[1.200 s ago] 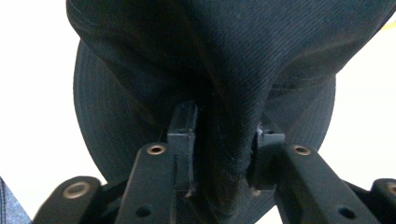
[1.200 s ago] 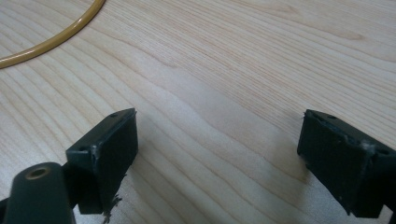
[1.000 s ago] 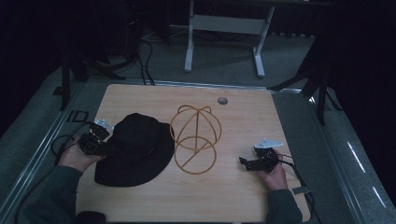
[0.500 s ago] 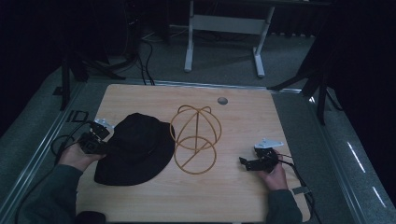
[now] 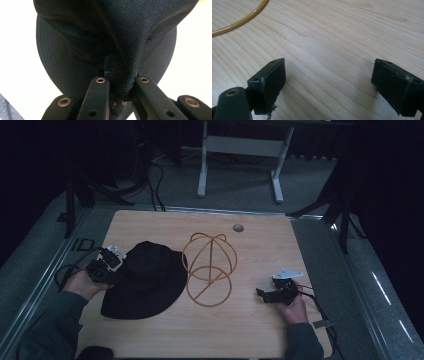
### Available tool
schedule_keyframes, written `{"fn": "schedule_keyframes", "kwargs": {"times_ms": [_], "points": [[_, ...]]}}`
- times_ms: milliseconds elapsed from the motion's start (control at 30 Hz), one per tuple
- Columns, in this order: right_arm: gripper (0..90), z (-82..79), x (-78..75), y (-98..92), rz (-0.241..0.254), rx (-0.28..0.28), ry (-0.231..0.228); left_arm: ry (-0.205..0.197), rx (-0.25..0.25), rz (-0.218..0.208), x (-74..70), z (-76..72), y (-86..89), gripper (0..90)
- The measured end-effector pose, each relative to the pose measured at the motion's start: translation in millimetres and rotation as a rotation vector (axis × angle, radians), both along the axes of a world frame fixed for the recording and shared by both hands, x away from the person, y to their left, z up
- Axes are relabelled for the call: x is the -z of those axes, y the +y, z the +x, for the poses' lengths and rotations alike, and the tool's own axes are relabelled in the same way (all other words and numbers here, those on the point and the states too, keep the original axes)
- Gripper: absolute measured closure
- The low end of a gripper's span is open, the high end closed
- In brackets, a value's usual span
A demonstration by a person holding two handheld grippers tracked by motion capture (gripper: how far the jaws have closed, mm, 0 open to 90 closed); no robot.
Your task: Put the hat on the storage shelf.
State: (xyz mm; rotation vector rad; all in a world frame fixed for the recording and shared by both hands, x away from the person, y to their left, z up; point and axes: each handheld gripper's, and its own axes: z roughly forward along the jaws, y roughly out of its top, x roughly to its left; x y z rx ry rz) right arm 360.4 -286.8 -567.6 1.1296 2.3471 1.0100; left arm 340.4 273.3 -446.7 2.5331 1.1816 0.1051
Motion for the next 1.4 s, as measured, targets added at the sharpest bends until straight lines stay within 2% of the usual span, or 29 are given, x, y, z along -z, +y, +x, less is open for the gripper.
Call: {"fn": "schedule_keyframes", "kwargs": {"times_ms": [100,200,333,433,600,867,1033,1400], "points": [[12.2,0.0,0.0,0.0,0.0,-0.001,0.0,0.017,0.016,0.037,-1.9,3.9,-2.5,86.7],[12.1,0.0,0.0,0.0,0.0,-0.001,0.0,0.027,0.022,0.047,-3.6,6.8,-2.3,87.1],[12.2,0.0,0.0,0.0,0.0,-0.001,0.0,0.032,0.018,0.037,-5.4,9.3,-0.5,87.6],[12.2,-0.1,0.0,0.0,0.0,-0.001,0.0,0.016,0.014,0.007,-6.2,8.4,0.9,87.8],[12.2,-0.1,0.0,0.0,0.0,-0.001,0.0,-0.011,-0.015,-0.016,-7.0,8.7,2.6,88.0],[12.2,-0.1,0.0,0.1,0.001,0.0,0.0,-0.024,-0.022,-0.028,-17.9,9.8,4.5,88.2],[12.2,-0.1,0.0,0.1,0.001,0.0,0.0,-0.048,-0.023,-0.034,-21.9,9.5,4.6,88.2],[12.2,-0.2,0.0,0.1,0.001,0.0,0.0,-0.075,-0.046,-0.077,-26.9,11.2,7.9,88.2]]}}
